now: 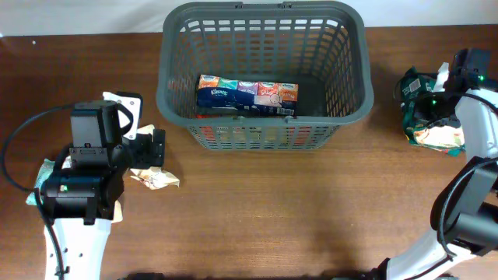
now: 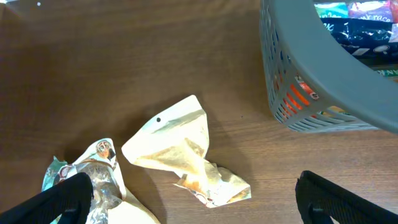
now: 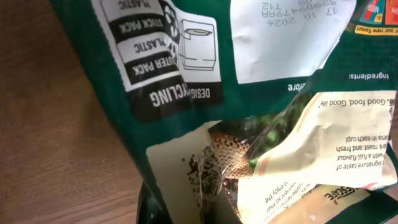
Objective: Pack container
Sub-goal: 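Lower right gripper onto the green snack bag and grasp it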
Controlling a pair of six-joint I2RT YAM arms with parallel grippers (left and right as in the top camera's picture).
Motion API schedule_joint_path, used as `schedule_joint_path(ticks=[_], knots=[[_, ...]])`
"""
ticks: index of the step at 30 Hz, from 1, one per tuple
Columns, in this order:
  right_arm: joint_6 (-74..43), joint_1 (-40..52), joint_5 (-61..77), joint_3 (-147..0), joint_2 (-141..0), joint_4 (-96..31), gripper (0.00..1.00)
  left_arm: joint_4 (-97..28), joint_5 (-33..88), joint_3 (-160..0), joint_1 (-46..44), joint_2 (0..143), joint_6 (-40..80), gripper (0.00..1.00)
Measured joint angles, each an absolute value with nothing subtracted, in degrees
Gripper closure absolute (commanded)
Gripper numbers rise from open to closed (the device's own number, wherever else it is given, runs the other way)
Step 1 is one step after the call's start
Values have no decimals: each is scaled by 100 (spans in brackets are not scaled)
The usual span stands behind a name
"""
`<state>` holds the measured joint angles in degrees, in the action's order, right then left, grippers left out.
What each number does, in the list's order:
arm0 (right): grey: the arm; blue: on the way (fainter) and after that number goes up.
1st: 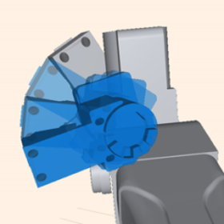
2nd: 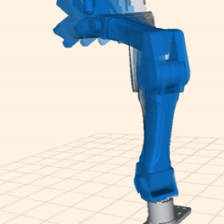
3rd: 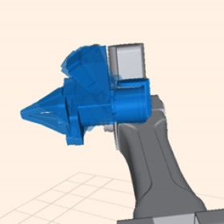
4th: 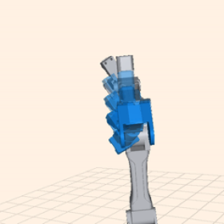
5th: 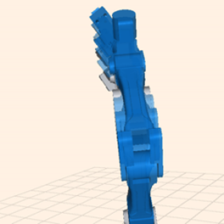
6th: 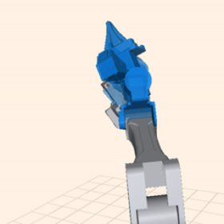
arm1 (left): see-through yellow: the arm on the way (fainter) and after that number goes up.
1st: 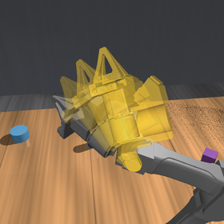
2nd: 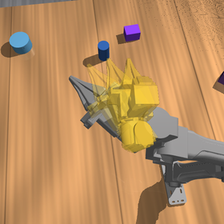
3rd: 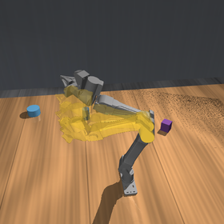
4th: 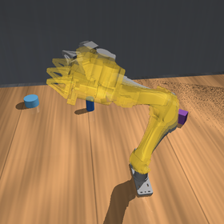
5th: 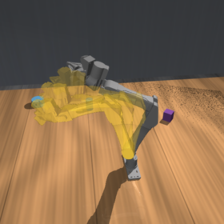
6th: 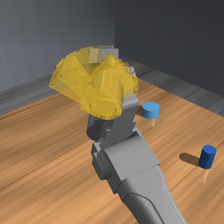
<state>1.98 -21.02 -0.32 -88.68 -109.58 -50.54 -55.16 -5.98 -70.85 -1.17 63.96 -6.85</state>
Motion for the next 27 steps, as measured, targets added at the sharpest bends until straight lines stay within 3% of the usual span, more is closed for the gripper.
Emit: schedule_joint_path(ticks=[27], knots=[[150, -2084, 36, -8829, -9605, -4947, 96, -5507, -598, -7085, -117, 6396, -685, 1]])
